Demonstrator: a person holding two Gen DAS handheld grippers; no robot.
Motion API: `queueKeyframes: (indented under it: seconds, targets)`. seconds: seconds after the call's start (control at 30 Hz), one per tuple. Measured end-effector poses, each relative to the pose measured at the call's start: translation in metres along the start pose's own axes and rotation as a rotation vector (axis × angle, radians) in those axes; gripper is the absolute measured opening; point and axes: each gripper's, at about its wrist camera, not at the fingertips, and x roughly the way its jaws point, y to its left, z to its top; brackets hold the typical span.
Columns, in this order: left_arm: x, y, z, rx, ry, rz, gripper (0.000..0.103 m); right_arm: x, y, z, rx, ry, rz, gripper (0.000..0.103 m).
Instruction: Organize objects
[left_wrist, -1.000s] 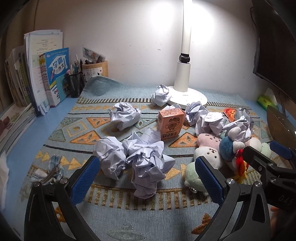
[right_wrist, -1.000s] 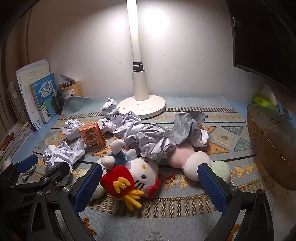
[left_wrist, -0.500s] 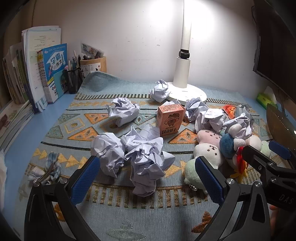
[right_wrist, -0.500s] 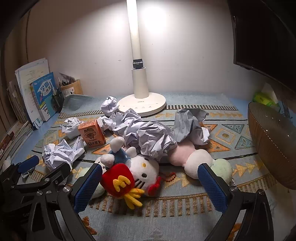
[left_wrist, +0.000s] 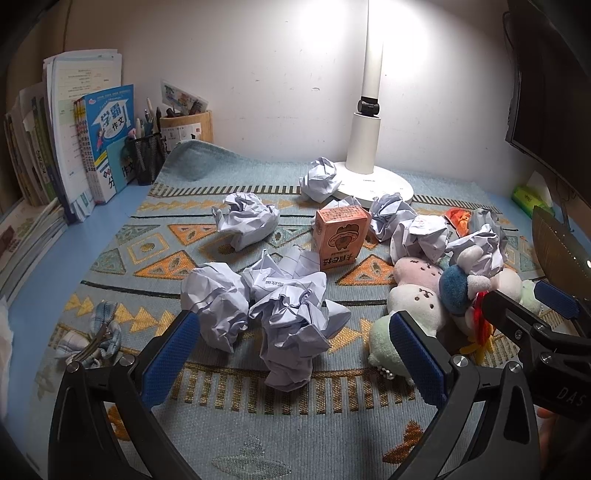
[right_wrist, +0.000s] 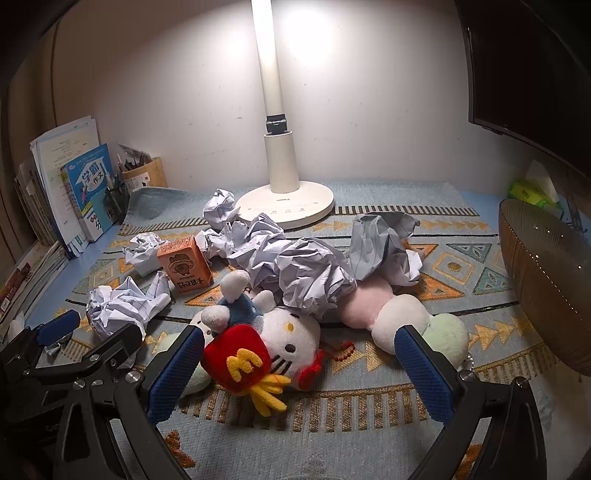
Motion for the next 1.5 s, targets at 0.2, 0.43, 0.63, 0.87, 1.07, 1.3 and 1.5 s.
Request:
queueKeyframes:
  seconds: [0.2, 0.43, 0.63, 0.87, 1.07, 1.3, 1.5]
  targets:
    - [0.000, 0.000, 0.000, 0.000, 0.003, -0.001, 0.102, 0.000, 0.001, 0.000, 0.001, 0.000, 0.000, 0.103]
    - [0.001, 0.000, 0.000, 0.000, 0.005, -0.003, 0.102, 0.000, 0.000, 0.000, 0.003, 0.002, 0.005, 0.103]
    - [0.001, 0.000, -0.001, 0.000, 0.005, -0.005, 0.102, 0.000, 0.001, 0.000, 0.003, 0.002, 0.006, 0.103]
    - [0.001, 0.000, 0.000, 0.000, 0.005, -0.004, 0.102, -0.001, 0.001, -0.001, 0.002, -0.003, 0.000, 0.103]
    - [-0.001, -0.003, -0.001, 0.008, -0.012, -0.011, 0.102, -0.009, 0.000, 0.000, 0.010, -0.039, -0.029, 0.103]
    - [-0.021, 0.011, 0.004, -0.008, -0.040, -0.025, 0.102, -0.023, -0.003, 0.008, 0.032, -0.018, 0.037, 0.103]
    - [-0.055, 0.067, 0.004, -0.013, -0.053, 0.054, 0.102, -0.056, 0.045, 0.015, -0.042, -0.022, 0.177, 0.103]
